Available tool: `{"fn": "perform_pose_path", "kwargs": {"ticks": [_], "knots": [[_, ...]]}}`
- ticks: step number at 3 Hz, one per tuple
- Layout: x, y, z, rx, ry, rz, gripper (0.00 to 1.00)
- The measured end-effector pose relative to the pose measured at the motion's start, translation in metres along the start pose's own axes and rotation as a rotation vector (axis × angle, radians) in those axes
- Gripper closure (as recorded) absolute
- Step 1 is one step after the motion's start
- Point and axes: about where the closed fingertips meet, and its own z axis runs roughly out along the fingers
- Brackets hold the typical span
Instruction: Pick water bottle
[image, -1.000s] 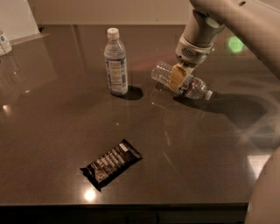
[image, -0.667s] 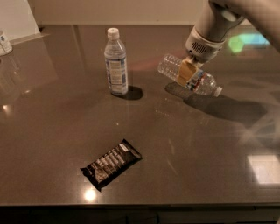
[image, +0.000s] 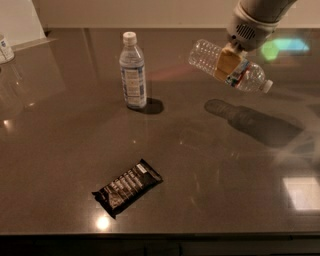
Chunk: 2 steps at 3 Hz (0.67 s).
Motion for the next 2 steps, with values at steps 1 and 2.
{"fn": "perform_pose_path", "kwargs": {"ticks": [1, 2], "knots": [[0.0029, -0.005, -0.0233, 0.043, 0.001, -0.023, 1.0], [0.0029, -0.005, -0.0232, 0.044, 0.001, -0.023, 1.0]]}}
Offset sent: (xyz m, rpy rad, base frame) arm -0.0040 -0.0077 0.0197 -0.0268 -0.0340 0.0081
